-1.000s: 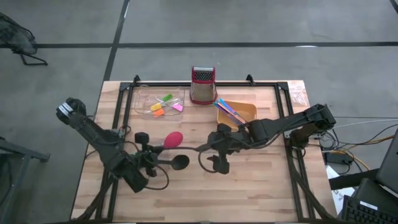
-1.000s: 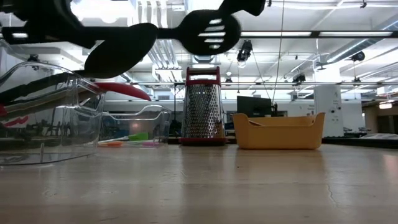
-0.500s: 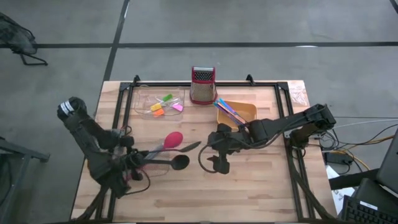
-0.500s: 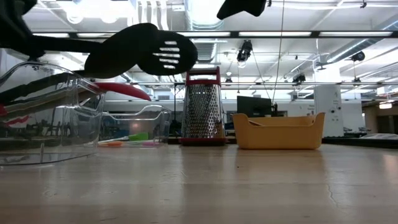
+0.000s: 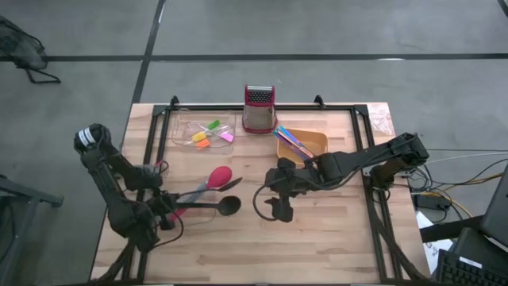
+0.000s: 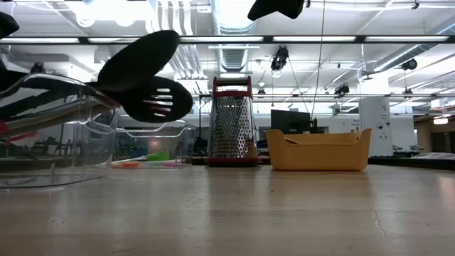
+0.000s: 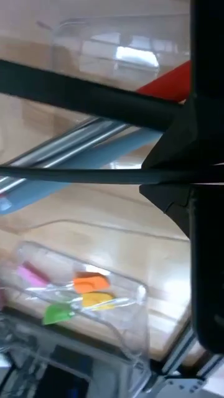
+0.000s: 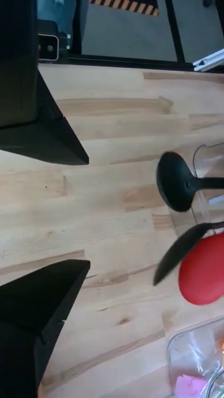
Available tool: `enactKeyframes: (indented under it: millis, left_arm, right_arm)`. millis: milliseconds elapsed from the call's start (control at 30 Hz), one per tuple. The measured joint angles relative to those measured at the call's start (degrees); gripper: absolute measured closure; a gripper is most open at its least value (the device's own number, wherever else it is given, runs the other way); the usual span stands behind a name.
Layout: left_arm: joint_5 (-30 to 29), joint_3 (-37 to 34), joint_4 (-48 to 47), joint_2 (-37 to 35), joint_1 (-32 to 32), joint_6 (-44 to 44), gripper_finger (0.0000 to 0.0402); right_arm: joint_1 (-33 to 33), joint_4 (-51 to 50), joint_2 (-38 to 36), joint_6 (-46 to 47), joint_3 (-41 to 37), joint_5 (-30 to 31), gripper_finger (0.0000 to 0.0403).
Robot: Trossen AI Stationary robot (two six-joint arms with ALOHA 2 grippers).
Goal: Pick & Place Kitchen Items
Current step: Put the black spoon into the bottom transparent bin, then return to Home Position
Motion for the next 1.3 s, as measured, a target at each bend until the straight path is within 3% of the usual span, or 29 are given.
enactKeyframes:
  millis: [200,433,633,967,1133,1300]
  left_arm:
    - [5.3,-0.1,0.4,0.0,-0.1,0.1,0.0368]
    - [10.0,-0.1,1.3,0.0,-0.1,-1.6,0.0325]
    - [10.4,0.0,1.4,0.0,-0.1,-2.6,0.0289]
    - [-1.2,3.1,1.7,-0.9,-0.1,0.3,0.0259]
    - [-11.5,2.9,5.5,-4.0,0.0,2.6,0.0283]
    - [-20.0,1.8,11.8,-7.2,0.6,9.2,0.0347]
  right_arm:
    - [0.0,0.0,0.0,-0.2,0.0,0.0,0.0145]
    - [0.0,0.0,0.0,-0.2,0.0,0.0,0.0124]
    - [0.0,0.0,0.0,-0.2,0.0,0.0,0.0109]
    - [0.0,0.4,0.0,-2.5,-0.7,0.1,0.0111]
    - [0.0,3.2,0.0,-4.8,-2.9,0.2,0.0157]
    - [0.0,8.1,0.0,-7.7,-6.1,0.1,0.0232]
